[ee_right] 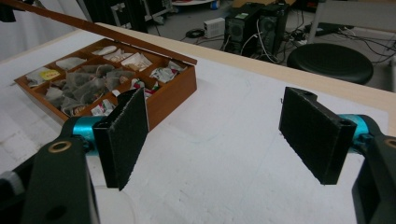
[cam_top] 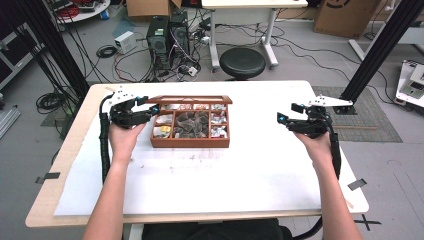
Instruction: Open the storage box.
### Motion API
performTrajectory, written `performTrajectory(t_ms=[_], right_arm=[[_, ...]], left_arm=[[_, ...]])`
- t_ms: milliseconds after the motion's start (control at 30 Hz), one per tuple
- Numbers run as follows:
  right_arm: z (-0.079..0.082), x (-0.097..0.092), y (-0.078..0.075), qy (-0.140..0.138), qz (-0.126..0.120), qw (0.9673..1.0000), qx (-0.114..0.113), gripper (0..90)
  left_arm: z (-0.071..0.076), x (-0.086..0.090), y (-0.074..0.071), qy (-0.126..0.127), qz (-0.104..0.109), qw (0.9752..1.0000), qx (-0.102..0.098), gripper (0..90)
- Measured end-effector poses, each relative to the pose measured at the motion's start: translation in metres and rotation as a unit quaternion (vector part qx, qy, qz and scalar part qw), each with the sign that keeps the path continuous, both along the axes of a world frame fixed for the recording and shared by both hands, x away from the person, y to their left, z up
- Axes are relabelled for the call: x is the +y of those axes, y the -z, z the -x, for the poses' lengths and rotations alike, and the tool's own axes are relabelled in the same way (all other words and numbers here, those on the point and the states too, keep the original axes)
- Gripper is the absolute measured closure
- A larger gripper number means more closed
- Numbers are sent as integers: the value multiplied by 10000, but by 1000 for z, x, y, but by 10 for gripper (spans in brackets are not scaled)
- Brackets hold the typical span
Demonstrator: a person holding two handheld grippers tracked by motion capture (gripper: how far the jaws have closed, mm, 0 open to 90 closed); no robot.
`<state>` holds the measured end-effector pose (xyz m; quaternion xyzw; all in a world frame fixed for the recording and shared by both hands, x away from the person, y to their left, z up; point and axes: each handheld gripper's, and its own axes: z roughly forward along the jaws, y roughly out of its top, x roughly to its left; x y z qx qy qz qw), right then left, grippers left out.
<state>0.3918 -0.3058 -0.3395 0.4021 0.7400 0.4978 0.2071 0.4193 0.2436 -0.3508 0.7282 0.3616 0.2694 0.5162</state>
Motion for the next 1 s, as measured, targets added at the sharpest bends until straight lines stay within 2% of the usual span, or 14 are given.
performTrajectory(t_ms=[267, 367, 467, 533, 567, 633, 1000], right_arm=[[-6, 3, -5, -90, -7, 9999, -56, 238], [-7, 1, -6, -104, -54, 9999, -44, 231], [-6, 0, -4, -108, -79, 9999, -54, 231], [-5, 1, -4, -119, -48, 9999, -48, 231], [-5, 1, -4, -119, -48, 9999, -48, 231], [-4, 1, -4, -158, 69, 9997, -150, 236], [-4, -2, -13, -160, 87, 9995, -247, 236]], left_arm=[[-5, -1, 3, -16, 12, 10000, 20, 419], [-5, 0, 5, -4, 63, 9999, 113, 410], [-4, -1, 6, -22, 9, 9999, 144, 406], [-1, -2, 6, -12, -135, 9997, 215, 406], [-1, -2, 6, -12, -135, 9997, 215, 406], [0, -3, 6, -16, -186, 9995, 264, 406], [-1, -4, 7, -54, -111, 9998, 185, 400]])
